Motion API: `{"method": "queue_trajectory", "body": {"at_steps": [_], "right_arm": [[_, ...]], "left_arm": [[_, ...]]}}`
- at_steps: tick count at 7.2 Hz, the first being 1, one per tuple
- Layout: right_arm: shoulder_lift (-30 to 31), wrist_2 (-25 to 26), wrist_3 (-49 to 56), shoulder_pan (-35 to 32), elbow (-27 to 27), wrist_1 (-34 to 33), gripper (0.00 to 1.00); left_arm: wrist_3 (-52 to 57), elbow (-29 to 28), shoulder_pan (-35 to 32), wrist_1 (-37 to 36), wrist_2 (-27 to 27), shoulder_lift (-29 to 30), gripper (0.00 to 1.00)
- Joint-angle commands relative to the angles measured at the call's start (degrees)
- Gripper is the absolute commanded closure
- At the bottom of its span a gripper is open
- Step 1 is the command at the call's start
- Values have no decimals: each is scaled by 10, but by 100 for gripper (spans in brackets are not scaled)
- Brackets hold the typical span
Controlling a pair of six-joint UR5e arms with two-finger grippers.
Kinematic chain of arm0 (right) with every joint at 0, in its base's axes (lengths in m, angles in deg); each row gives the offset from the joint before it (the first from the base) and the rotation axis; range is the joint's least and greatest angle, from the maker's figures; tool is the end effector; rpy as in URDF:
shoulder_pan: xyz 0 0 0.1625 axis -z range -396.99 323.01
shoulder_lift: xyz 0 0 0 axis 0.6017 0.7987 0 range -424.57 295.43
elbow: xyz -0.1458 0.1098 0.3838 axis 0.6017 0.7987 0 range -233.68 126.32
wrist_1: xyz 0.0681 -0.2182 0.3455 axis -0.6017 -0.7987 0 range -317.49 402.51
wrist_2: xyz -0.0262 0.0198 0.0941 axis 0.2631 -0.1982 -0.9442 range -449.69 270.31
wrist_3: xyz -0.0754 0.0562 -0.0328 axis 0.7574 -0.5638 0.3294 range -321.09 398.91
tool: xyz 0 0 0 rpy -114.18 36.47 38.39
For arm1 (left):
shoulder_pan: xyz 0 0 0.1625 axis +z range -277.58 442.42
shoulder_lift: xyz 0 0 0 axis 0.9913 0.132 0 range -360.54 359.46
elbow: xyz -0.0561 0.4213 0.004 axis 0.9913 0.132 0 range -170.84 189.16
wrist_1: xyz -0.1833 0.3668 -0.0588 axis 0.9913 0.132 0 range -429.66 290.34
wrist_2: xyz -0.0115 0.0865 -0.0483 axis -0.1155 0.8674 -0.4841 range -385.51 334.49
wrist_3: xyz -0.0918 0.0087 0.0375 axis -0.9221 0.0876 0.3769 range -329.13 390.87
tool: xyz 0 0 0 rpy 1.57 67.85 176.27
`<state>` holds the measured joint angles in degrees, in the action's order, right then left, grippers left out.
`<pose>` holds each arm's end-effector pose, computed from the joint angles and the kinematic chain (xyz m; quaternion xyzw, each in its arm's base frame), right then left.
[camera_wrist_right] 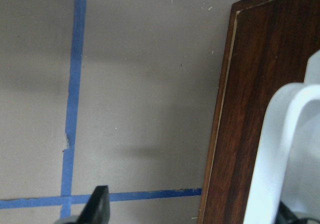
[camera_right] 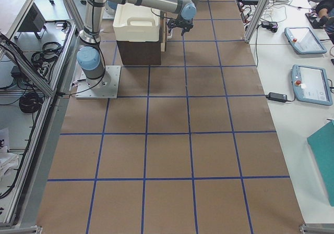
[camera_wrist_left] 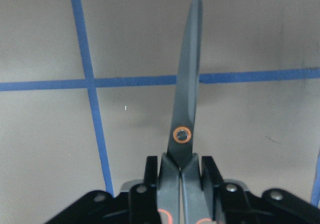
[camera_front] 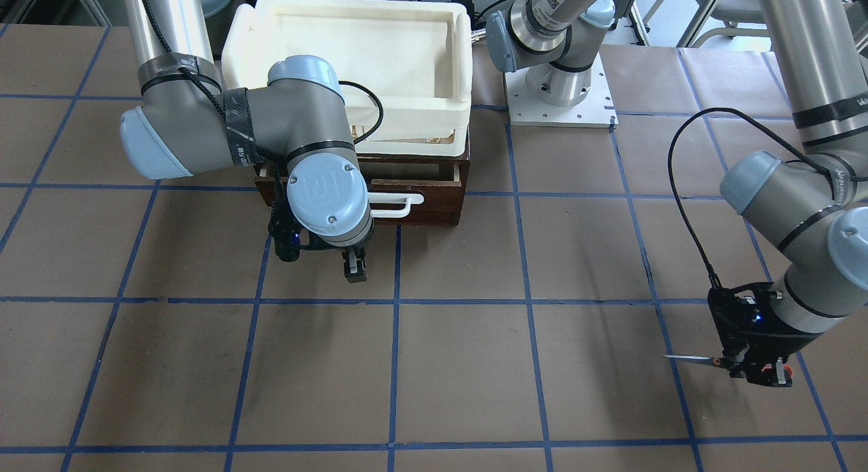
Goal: Place scissors in drawer with both arms
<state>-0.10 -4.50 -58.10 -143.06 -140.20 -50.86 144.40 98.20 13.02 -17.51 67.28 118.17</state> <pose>0.3047 -0.5464 0.2728 -0.6451 -0.7456 -0.1239 0.1124 0.1145 -0.6694 0.2723 0.7204 0.6875 -0.0119 0.0905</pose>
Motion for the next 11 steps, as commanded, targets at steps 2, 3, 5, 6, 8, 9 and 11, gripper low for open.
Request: {"method": "queue_trajectory", "body": {"at_steps": [2, 3, 5, 6, 8, 9, 11], "right_arm": [[-3, 1, 23, 4, 17, -21, 0], [-17, 3, 25, 5, 29, -21, 0], [-32, 9, 30, 8, 51, -21, 0], [-38, 9, 31, 10, 59, -22, 0], [-46, 16, 45, 14, 69, -22, 0], [-48, 18, 54, 15, 72, -22, 0], [-58, 18, 67, 24, 92, -22, 0]], "left_arm": [[-58, 4, -50, 2, 6, -14, 100], [-60, 13, -56, 3, 5, -16, 100], [-80, 30, -71, 3, 6, -30, 100], [-103, 38, -80, 3, 6, -38, 100], [-111, 53, -94, 8, 8, -51, 100], [-132, 58, -101, 8, 8, -56, 100], [-141, 58, -111, 20, 8, -59, 100]]}}
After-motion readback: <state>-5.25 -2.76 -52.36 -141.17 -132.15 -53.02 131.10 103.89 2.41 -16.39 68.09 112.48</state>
